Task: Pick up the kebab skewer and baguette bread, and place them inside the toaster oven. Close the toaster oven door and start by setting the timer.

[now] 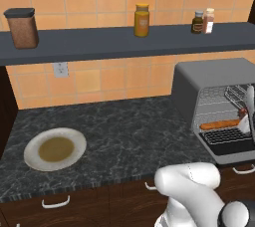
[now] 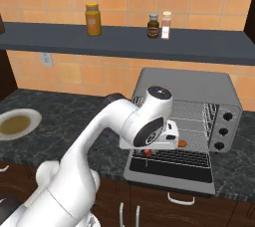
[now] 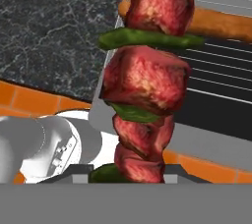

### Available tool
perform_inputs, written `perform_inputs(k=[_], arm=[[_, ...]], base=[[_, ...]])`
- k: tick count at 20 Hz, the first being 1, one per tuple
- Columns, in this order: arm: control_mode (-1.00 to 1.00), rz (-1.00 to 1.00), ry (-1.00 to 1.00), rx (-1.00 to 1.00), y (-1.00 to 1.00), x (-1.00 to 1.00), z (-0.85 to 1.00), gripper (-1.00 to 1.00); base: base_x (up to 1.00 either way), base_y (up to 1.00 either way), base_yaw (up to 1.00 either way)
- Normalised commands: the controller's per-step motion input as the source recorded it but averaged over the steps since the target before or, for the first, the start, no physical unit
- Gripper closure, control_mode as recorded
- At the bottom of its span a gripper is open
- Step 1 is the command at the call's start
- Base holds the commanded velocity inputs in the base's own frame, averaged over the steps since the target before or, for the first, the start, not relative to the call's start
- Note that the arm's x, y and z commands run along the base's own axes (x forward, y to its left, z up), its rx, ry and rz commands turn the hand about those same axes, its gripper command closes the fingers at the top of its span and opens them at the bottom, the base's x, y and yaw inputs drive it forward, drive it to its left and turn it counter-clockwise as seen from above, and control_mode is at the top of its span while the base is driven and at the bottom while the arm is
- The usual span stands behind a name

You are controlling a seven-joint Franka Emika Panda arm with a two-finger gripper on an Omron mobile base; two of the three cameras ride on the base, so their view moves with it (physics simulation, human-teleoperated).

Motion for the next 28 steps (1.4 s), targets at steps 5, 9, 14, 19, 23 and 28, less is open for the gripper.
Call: perform_inputs(k=[5,9,14,19,23,28], arm=[[-1.00,0.03,0.00,0.08,-1.00,0.21,0.05,1.00],[-1.00,0.00,0.00,0.11,-0.88,0.35,0.01,1.00],[-1.00,0.01,0.00,0.11,-0.61,0.41,-0.09,1.00],[-1.00,0.08,0.00,0.07,-0.24,0.29,-0.18,1.00],[-1.00,0.13,-0.02,0.01,0.00,0.11,-0.36,1.00],[-1.00,0.11,-0.01,0.00,0.02,0.05,-0.31,1.00]], base=[[0.00,0.00,0.00],[0.00,0.00,0.00],[0.00,0.00,0.00],[0.00,0.00,0.00],[0.00,0.00,0.00],[0.00,0.00,0.00]])
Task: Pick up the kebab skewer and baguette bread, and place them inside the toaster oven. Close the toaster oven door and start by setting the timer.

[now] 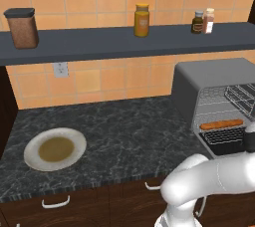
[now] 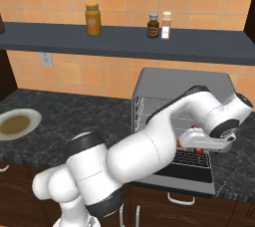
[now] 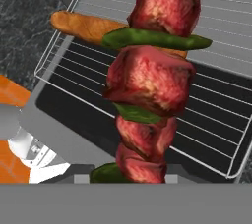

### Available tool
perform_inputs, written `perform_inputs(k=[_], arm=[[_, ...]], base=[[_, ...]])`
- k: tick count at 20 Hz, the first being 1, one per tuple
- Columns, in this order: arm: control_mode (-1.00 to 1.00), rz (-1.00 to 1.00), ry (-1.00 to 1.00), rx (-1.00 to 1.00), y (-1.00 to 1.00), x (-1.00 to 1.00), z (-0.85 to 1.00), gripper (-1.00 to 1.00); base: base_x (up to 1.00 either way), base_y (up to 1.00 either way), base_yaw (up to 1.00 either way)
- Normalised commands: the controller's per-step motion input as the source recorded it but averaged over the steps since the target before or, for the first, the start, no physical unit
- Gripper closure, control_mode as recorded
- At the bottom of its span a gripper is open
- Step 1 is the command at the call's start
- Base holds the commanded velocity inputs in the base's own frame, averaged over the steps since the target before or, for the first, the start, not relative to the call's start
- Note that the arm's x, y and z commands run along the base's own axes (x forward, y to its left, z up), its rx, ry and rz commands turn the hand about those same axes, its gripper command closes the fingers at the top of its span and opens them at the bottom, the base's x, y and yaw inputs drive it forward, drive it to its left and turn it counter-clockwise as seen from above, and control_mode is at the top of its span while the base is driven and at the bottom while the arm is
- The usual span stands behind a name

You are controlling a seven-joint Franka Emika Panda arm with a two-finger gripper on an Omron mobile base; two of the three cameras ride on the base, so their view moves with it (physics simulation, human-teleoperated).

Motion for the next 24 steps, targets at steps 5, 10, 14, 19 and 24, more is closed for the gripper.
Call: perform_inputs(k=[5,10,14,19,24], arm=[[-1.00,0.02,0.00,0.00,0.06,0.16,-0.15,1.00],[-1.00,0.00,0.00,0.00,0.01,0.04,-0.21,1.00],[-1.00,0.00,0.00,0.00,0.02,0.00,-0.24,1.00],[-1.00,-0.05,0.00,0.00,0.10,0.03,-0.05,1.00],[-1.00,-0.12,0.00,0.00,0.12,0.00,-0.06,1.00]], base=[[0.00,0.00,0.00],[0.00,0.00,0.00],[0.00,0.00,0.00],[0.00,0.00,0.00],[0.00,0.00,0.00]])
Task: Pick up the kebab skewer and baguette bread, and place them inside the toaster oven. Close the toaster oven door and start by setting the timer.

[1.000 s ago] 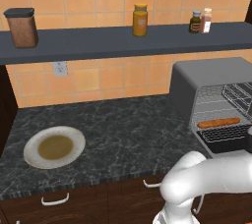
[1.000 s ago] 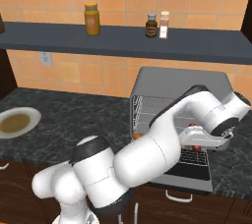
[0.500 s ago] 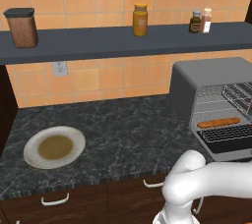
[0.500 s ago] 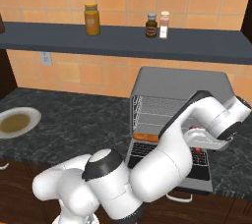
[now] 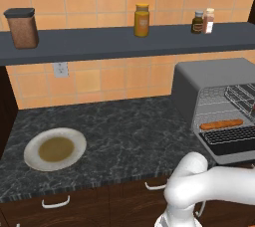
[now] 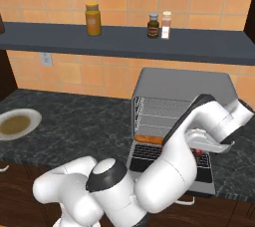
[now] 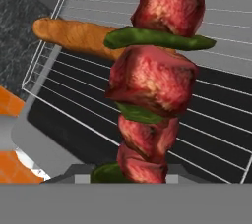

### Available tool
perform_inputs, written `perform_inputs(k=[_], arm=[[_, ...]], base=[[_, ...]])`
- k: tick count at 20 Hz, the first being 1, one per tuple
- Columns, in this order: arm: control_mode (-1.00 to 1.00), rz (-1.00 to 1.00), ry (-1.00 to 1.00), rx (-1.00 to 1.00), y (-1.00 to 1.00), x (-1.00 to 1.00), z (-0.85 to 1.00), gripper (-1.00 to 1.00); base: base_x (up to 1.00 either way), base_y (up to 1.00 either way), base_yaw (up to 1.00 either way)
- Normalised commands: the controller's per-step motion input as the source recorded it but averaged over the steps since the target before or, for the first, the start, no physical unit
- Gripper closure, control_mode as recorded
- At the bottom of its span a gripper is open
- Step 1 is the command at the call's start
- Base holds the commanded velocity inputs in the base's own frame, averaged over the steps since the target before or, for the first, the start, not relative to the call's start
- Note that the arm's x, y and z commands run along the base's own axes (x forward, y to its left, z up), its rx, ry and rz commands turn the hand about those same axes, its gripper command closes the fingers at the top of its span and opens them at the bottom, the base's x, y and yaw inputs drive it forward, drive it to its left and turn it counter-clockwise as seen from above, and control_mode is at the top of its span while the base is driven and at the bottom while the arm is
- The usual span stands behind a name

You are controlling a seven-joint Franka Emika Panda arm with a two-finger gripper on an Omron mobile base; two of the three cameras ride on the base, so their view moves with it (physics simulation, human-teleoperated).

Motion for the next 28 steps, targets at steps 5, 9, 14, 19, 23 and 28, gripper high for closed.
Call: perform_inputs(k=[5,9,14,19,23,28], arm=[[-1.00,-0.11,-0.02,0.00,0.24,0.00,-0.13,1.00],[-1.00,-0.08,-0.03,-0.03,0.21,0.09,-0.05,1.00],[-1.00,-0.04,0.00,-0.07,0.01,0.36,-0.06,1.00],[-1.00,-0.03,0.00,-0.08,0.00,0.17,-0.20,1.00],[-1.00,-0.01,0.00,-0.05,-0.04,0.13,-0.15,1.00],[-1.00,0.00,0.00,-0.02,-0.19,0.11,-0.02,1.00]], base=[[0.00,0.00,0.00],[0.00,0.00,0.00],[0.00,0.00,0.00],[0.00,0.00,0.00],[0.00,0.00,0.00],[0.00,0.00,0.00]])
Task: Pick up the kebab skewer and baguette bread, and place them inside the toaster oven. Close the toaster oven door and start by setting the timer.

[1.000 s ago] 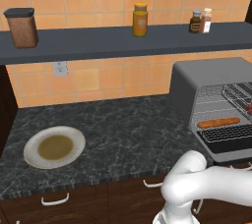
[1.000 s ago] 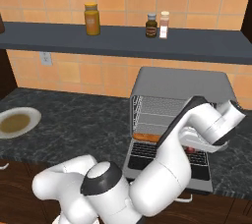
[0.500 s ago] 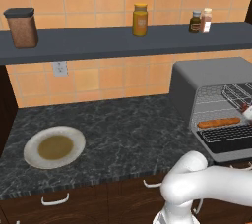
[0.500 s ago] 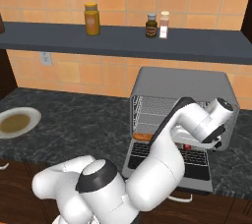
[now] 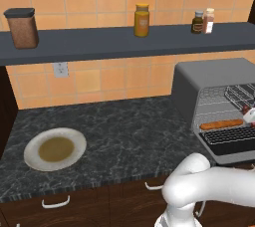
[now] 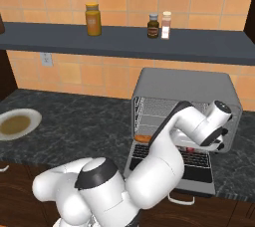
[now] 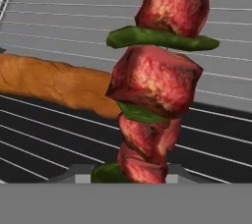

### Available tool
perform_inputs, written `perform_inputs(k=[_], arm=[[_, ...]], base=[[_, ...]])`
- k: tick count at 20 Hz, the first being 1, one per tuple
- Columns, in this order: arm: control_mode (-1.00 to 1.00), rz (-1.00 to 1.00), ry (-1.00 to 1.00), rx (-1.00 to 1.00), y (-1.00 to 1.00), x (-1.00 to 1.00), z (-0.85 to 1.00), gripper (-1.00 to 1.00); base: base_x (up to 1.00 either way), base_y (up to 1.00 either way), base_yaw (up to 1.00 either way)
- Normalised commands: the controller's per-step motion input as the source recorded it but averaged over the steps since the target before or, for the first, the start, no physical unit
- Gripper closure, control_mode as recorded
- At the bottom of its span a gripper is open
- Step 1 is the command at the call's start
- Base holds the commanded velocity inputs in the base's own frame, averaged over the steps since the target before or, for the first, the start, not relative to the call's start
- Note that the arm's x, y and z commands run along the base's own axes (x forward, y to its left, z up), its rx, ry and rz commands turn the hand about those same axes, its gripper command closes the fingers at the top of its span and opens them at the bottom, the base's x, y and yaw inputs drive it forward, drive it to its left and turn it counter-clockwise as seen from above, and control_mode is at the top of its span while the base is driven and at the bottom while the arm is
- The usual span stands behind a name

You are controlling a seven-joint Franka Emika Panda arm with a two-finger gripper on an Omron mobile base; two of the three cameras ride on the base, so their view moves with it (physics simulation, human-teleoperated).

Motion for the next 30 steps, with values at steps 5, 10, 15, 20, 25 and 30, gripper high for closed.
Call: perform_inputs(k=[5,10,15,20,25,30], arm=[[-1.00,0.00,0.00,0.00,-0.23,0.23,-0.03,1.00],[-1.00,0.00,-0.01,0.00,-0.01,0.20,-0.02,1.00],[-1.00,0.00,0.00,0.00,0.00,0.07,-0.09,-1.00],[-1.00,0.00,0.00,-0.01,-0.05,0.00,-0.15,-1.00],[-1.00,0.00,0.00,-0.01,-0.08,0.01,-0.17,-1.00],[-1.00,0.00,-0.02,0.00,-0.04,-0.15,0.26,-1.00]], base=[[0.00,0.00,0.00],[0.00,0.00,0.00],[0.00,0.00,0.00],[0.00,0.00,0.00],[0.00,0.00,0.00],[0.00,0.00,0.00]])
